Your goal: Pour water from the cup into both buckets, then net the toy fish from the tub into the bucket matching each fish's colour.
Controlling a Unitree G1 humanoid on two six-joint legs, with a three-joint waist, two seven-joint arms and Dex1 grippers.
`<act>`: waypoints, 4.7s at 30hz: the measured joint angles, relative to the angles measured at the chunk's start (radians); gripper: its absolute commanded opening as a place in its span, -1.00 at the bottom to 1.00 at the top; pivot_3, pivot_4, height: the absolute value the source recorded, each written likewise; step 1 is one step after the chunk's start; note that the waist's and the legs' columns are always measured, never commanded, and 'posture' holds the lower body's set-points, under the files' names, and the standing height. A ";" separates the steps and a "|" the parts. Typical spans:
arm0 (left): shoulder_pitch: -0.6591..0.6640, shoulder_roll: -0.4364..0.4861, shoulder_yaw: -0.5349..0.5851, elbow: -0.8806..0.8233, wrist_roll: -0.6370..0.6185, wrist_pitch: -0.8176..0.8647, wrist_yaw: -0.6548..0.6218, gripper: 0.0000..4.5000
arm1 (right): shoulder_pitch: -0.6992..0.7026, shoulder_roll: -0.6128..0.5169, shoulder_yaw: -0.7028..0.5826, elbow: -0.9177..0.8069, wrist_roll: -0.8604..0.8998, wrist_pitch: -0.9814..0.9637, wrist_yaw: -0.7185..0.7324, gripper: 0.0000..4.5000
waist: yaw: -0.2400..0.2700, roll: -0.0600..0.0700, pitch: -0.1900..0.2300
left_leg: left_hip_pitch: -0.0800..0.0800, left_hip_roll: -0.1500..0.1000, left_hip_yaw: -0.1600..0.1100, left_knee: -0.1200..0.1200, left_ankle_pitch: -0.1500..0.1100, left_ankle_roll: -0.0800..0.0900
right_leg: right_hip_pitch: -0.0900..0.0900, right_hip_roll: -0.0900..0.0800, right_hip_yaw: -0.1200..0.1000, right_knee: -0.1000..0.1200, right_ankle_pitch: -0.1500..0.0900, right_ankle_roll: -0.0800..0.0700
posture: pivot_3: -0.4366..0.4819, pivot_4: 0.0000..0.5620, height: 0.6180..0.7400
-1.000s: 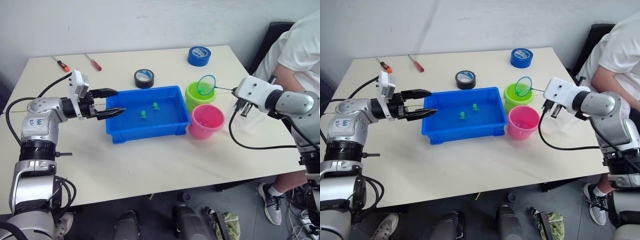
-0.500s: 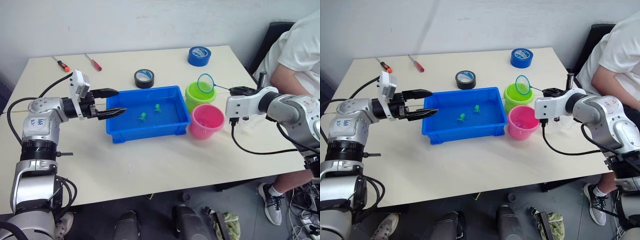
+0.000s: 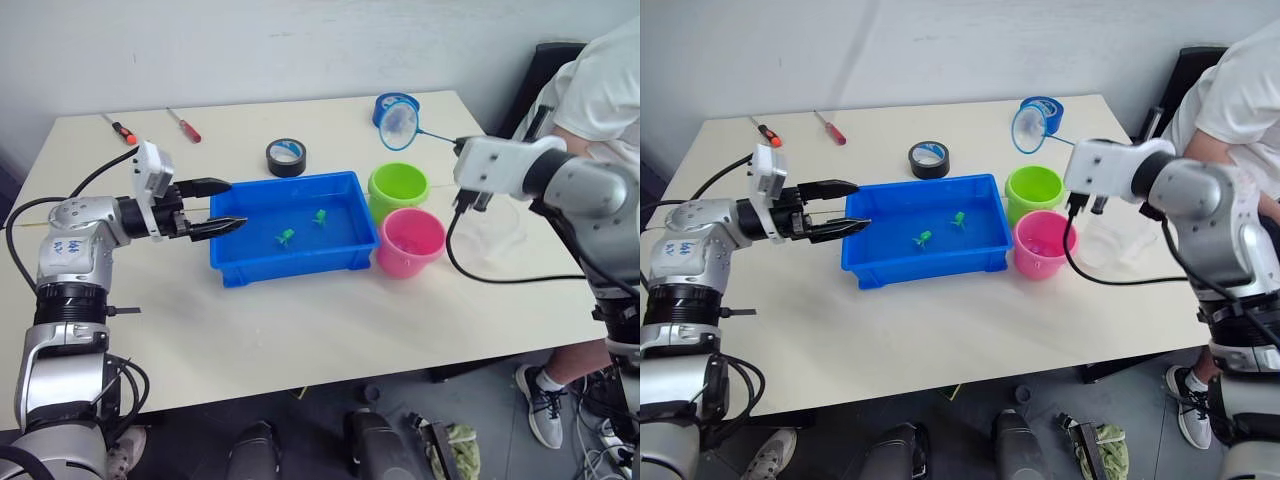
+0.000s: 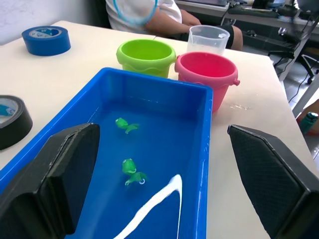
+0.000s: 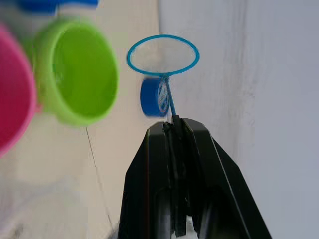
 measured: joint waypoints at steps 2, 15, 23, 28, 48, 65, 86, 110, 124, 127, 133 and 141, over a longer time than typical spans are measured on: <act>0.018 0.015 0.019 -0.012 0.000 0.006 0.002 0.99 | -0.011 0.017 -0.021 -0.038 0.092 0.145 0.068 -1.00 | 0.003 0.000 0.000 | 0.000 0.000 0.000 0.001 -0.001 0.002 | 0.000 0.000 0.000 0.000 0.000 0.000 | -0.05 -0.47 0.85; 0.127 0.022 0.057 -0.152 -0.035 0.053 0.051 0.99 | -0.020 0.063 -0.026 -0.206 0.514 0.947 0.208 -1.00 | 0.015 0.000 0.000 | 0.000 -0.001 -0.001 0.001 -0.004 0.007 | 0.000 -0.002 0.000 0.000 0.000 -0.001 | -0.05 -0.47 0.85; 0.139 0.014 0.057 -0.181 -0.041 0.071 0.070 0.99 | -0.030 0.153 0.049 -0.185 0.561 1.089 0.074 -1.00 | 0.008 0.000 0.000 | -0.002 -0.002 -0.001 0.000 -0.004 0.007 | -0.001 -0.002 0.000 0.000 0.000 -0.001 | -0.05 -0.47 0.85; 0.153 0.015 0.053 -0.192 -0.041 0.071 0.063 0.99 | -0.093 0.155 0.095 -0.153 0.573 1.134 0.022 -1.00 | 0.004 0.000 0.000 | -0.002 -0.002 0.000 0.000 -0.004 0.008 | -0.002 -0.002 0.000 0.000 0.000 -0.001 | -0.05 -0.47 0.85; 0.173 0.026 0.024 -0.249 -0.037 0.104 0.050 0.99 | -0.228 0.314 0.162 0.124 0.579 1.176 -0.166 -1.00 | 0.002 0.000 0.000 | -0.016 -0.002 -0.001 0.006 -0.004 0.009 | -0.014 -0.002 -0.001 0.003 0.000 0.000 | -0.05 -0.47 0.85; 0.175 0.050 0.037 -0.272 -0.042 0.130 0.063 0.99 | -0.219 0.400 0.119 0.238 0.508 1.046 -0.335 -1.00 | 0.001 0.000 0.000 | -0.016 -0.002 -0.001 0.006 -0.004 0.009 | -0.014 -0.002 -0.001 0.003 0.000 0.000 | -0.05 -0.47 0.85; 0.174 0.050 0.037 -0.271 -0.058 0.130 0.073 0.99 | -0.062 0.468 -0.004 0.041 0.510 0.903 -0.436 -1.00 | 0.000 0.000 0.000 | -0.016 -0.002 -0.002 0.006 -0.004 0.008 | -0.014 -0.002 -0.001 0.003 0.000 0.000 | -0.05 -0.47 0.85; 0.072 0.045 0.017 -0.163 -0.051 0.086 0.044 0.99 | 0.040 0.359 -0.135 -0.216 0.672 0.962 -0.357 -1.00 | 0.006 0.000 0.000 | -0.016 -0.002 -0.002 0.006 -0.004 0.009 | -0.013 -0.002 -0.002 0.003 0.000 0.000 | -0.05 -0.47 0.85; -0.109 -0.015 -0.027 0.050 -0.001 -0.005 -0.029 0.99 | 0.121 0.165 -0.267 -0.183 0.661 0.860 -0.349 -1.00 | 0.007 0.000 0.000 | -0.016 -0.002 -0.002 0.006 -0.004 0.009 | -0.012 -0.002 -0.001 0.002 0.000 0.000 | -0.05 -0.47 0.85; -0.134 -0.025 -0.034 0.083 0.014 -0.022 -0.042 0.99 | 0.157 0.131 -0.222 -0.168 0.613 0.776 -0.343 -1.00 | 0.005 0.000 0.000 | -0.016 -0.002 -0.002 0.006 -0.004 0.009 | -0.013 -0.001 -0.001 0.002 0.000 0.000 | -0.05 -0.47 0.85; -0.140 -0.034 -0.036 0.099 0.026 -0.035 -0.060 0.99 | 0.206 0.055 -0.052 -0.122 0.446 0.544 -0.311 -1.00 | 0.004 0.000 0.000 | -0.016 -0.002 -0.002 0.007 -0.004 0.009 | -0.013 -0.001 -0.001 0.002 0.000 0.000 | -0.05 -0.47 0.85; -0.139 -0.034 -0.036 0.098 0.032 -0.036 -0.063 0.99 | 0.208 -0.035 0.074 -0.088 0.209 0.284 -0.302 -1.00 | 0.005 0.000 0.000 | -0.016 -0.002 -0.002 0.008 -0.004 0.009 | -0.012 -0.001 -0.001 0.002 0.000 0.000 | -0.05 -0.47 0.85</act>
